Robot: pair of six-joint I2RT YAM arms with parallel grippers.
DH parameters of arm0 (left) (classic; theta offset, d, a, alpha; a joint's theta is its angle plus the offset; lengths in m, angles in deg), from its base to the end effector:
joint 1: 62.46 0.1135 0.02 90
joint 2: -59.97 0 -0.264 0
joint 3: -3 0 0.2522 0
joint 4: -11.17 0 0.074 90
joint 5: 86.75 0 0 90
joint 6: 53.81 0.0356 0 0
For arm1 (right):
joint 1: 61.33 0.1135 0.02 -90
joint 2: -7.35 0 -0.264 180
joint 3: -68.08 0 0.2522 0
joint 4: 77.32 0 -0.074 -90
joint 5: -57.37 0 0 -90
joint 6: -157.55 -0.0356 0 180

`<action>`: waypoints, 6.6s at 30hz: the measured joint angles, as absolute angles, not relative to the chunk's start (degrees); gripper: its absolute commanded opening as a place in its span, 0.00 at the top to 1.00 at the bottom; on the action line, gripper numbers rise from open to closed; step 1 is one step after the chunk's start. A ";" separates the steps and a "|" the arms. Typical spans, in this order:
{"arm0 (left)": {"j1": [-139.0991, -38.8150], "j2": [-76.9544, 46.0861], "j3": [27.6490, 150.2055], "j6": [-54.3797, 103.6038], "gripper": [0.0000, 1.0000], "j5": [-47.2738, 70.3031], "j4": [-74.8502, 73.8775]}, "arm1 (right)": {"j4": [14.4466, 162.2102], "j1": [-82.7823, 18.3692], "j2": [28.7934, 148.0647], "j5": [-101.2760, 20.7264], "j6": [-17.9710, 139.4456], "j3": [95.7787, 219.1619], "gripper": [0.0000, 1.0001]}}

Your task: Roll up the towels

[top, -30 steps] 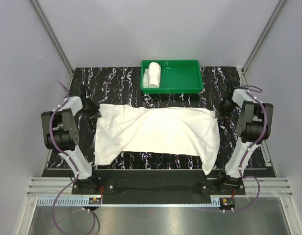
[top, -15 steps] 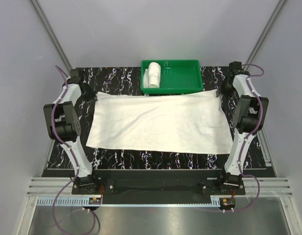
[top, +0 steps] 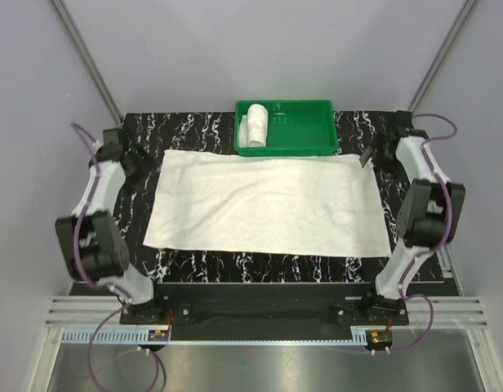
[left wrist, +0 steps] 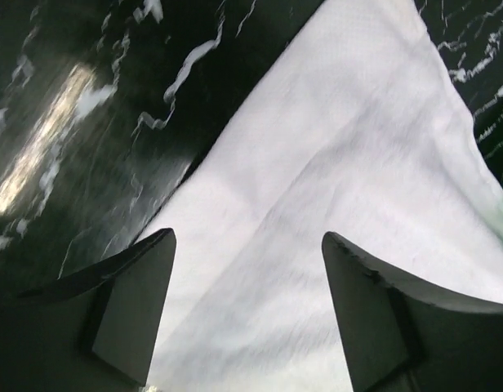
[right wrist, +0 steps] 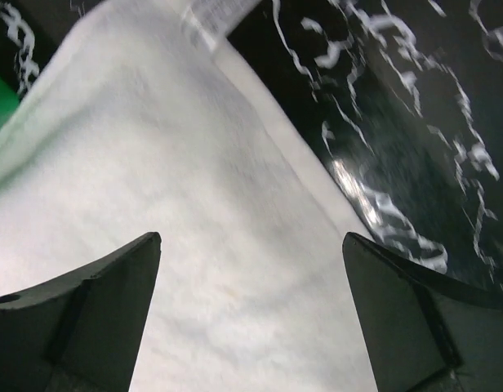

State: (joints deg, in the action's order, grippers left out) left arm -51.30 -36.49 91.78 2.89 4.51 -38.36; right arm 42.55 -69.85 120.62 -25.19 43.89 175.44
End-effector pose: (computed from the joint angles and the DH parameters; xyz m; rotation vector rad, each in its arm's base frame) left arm 0.3524 0.0687 0.2500 -0.9678 2.3901 -0.1735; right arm 0.4142 -0.0667 0.2302 0.7867 2.5924 -0.0989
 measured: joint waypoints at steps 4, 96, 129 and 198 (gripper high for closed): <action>-50.25 -16.32 77.31 -0.80 0.01 4.75 -38.84 | 46.99 -69.85 99.73 -27.68 40.68 159.29 0.00; -41.33 2.56 51.43 -2.03 0.20 21.84 -34.53 | 43.93 -74.70 85.61 -29.15 20.20 122.30 0.96; -40.17 -3.80 46.71 -12.39 0.24 4.69 -37.94 | 47.43 -74.90 74.22 -51.62 30.91 122.28 0.10; -40.94 -5.76 48.99 -7.60 1.00 29.54 -22.18 | 42.60 -87.94 87.81 -31.84 23.67 124.34 0.58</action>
